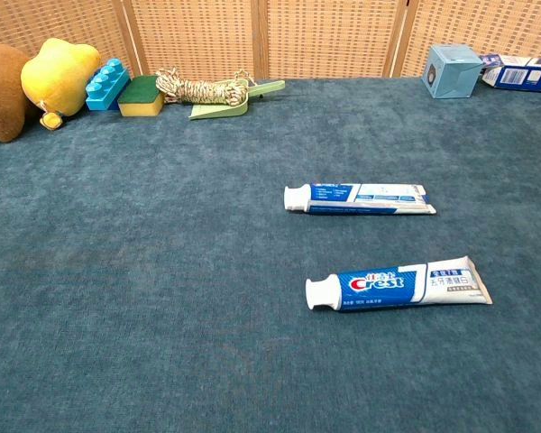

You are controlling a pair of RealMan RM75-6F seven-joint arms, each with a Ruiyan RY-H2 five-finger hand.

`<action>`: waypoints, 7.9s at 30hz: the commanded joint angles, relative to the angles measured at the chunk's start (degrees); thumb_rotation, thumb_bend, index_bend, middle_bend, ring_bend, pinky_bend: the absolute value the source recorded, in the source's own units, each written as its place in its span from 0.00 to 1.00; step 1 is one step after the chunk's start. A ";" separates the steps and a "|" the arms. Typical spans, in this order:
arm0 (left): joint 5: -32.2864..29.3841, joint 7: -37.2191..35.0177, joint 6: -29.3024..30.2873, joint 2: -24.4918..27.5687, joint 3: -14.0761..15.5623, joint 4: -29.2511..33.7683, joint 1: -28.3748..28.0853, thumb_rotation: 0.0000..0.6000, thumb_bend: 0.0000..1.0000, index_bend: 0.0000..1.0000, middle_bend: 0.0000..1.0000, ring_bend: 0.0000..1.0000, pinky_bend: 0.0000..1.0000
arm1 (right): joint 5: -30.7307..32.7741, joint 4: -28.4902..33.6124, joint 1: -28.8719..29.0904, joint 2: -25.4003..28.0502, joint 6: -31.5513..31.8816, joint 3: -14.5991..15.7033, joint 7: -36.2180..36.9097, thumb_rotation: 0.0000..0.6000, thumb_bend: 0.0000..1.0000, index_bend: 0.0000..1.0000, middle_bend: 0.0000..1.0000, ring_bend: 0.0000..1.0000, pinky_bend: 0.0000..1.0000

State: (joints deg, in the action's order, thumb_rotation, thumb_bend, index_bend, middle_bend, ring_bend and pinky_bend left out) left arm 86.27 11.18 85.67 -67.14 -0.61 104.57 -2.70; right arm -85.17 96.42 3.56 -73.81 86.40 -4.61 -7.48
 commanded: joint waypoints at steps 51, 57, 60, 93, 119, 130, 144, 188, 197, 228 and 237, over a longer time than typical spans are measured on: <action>-0.72 -2.95 -4.27 3.55 -4.09 2.55 -6.08 1.00 0.25 0.19 0.10 0.05 0.04 | 4.15 6.54 13.54 -6.72 -21.37 2.58 -17.29 1.00 0.27 0.26 0.21 0.11 0.21; -0.93 -3.52 -4.30 3.36 -3.81 2.14 -6.18 1.00 0.25 0.19 0.10 0.05 0.04 | 7.18 4.55 14.72 -9.74 -21.82 2.38 -24.22 1.00 0.27 0.26 0.21 0.11 0.22; -1.01 -3.74 -4.13 3.43 -3.69 1.97 -6.10 1.00 0.25 0.19 0.10 0.05 0.04 | 8.59 4.18 15.01 -10.54 -22.03 2.24 -24.79 1.00 0.27 0.27 0.21 0.11 0.22; -1.12 -6.97 -2.88 3.55 -2.93 -0.05 -5.60 1.00 0.25 0.19 0.09 0.05 0.04 | 18.04 5.33 20.79 -15.33 -23.74 1.82 -32.02 1.00 0.33 0.44 0.23 0.13 0.25; 0.34 -7.00 -1.00 4.44 -2.25 1.02 -4.53 1.00 0.25 0.18 0.09 0.04 0.04 | 13.46 5.87 22.69 -8.95 -29.09 1.39 -8.11 1.00 0.45 0.89 0.65 0.59 0.77; 0.25 -6.17 -2.82 4.55 -2.22 2.02 -5.54 1.00 0.25 0.19 0.11 0.07 0.08 | 6.74 6.22 22.53 -1.74 -33.62 0.14 21.35 1.00 0.47 0.89 0.68 0.64 0.80; 1.31 -2.50 -8.15 2.88 -2.28 3.69 -9.46 1.00 0.25 0.19 0.12 0.09 0.17 | -2.01 4.70 23.23 3.19 -32.35 0.81 45.18 1.00 0.47 0.89 0.69 0.65 0.80; -8.20 -4.01 -36.27 -4.94 -9.16 4.20 -37.05 1.00 0.25 0.25 0.11 0.08 0.17 | 2.90 10.42 26.81 2.82 -34.38 1.17 44.38 1.00 0.47 0.89 0.69 0.65 0.81; -5.86 -1.73 -33.52 -9.11 -8.18 1.40 -38.12 1.00 0.25 0.25 0.11 0.06 0.16 | 3.75 11.12 27.66 2.16 -35.71 0.90 44.51 1.00 0.47 0.89 0.69 0.65 0.81; -3.85 -0.92 -30.83 -16.20 -6.54 -3.25 -40.74 1.00 0.30 0.34 0.16 0.06 0.17 | 4.29 11.87 29.63 0.80 -38.40 0.27 46.37 1.00 0.47 0.89 0.69 0.66 0.81; -3.30 -1.54 -29.81 -17.00 -6.34 -3.92 -40.87 1.00 0.30 0.39 0.18 0.07 0.18 | 4.04 11.89 29.71 1.01 -38.63 0.63 46.84 1.00 0.47 0.89 0.69 0.66 0.81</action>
State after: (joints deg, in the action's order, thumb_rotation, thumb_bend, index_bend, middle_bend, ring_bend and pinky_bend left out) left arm 82.94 9.67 55.82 -84.13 -6.97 100.67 -43.56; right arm -81.14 108.31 33.25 -72.79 47.78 -3.99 39.34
